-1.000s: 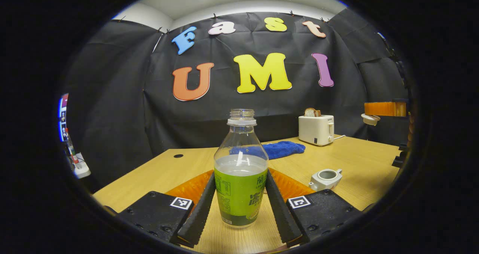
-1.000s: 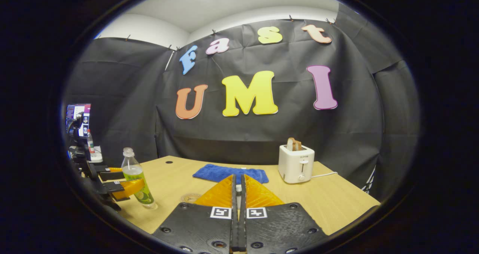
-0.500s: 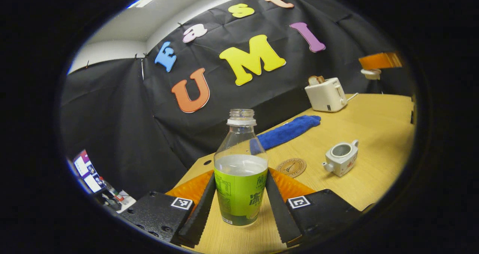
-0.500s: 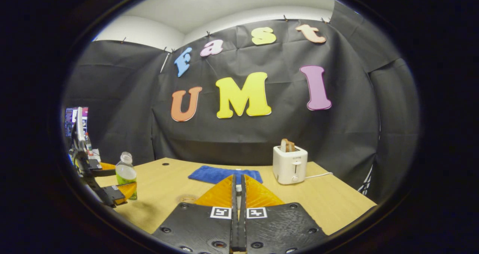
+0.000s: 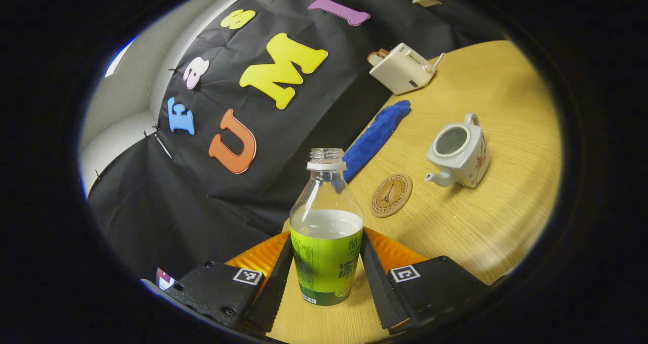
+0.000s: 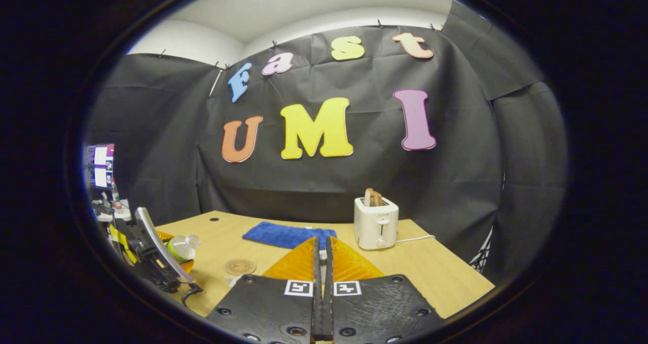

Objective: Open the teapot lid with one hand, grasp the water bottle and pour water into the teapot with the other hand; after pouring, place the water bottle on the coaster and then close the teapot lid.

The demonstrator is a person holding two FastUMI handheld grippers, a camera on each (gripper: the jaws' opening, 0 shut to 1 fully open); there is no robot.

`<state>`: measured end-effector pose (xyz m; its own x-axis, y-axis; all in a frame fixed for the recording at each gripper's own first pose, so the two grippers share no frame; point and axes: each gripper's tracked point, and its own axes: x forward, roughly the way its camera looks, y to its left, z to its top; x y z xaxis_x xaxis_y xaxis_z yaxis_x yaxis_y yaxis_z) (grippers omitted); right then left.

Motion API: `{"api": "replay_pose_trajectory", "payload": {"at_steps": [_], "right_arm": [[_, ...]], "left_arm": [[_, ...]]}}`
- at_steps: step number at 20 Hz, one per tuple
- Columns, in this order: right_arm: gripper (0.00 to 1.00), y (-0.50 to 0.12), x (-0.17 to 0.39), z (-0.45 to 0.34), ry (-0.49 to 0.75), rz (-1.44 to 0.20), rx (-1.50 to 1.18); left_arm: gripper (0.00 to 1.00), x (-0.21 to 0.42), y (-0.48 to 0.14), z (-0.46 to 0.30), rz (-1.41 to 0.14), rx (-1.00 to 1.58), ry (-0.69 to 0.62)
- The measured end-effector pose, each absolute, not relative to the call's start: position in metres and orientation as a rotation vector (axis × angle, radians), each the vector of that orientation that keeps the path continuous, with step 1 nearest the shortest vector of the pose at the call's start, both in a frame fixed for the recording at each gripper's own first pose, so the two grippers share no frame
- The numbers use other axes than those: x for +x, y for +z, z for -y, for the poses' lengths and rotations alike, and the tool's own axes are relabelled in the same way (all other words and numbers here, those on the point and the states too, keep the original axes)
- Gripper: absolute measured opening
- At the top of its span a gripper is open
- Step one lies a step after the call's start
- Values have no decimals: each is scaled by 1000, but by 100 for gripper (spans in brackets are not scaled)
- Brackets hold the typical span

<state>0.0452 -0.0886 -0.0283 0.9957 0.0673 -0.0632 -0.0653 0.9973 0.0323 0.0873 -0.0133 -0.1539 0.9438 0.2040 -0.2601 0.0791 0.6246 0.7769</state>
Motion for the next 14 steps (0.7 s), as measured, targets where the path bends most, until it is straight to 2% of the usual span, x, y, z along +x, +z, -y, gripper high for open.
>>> {"api": "replay_pose_trajectory", "payload": {"at_steps": [14], "right_arm": [[0, -31, 52, 109, 36, -74, 35]], "left_arm": [[76, 103, -150, 59, -317, 1506, -52]]}}
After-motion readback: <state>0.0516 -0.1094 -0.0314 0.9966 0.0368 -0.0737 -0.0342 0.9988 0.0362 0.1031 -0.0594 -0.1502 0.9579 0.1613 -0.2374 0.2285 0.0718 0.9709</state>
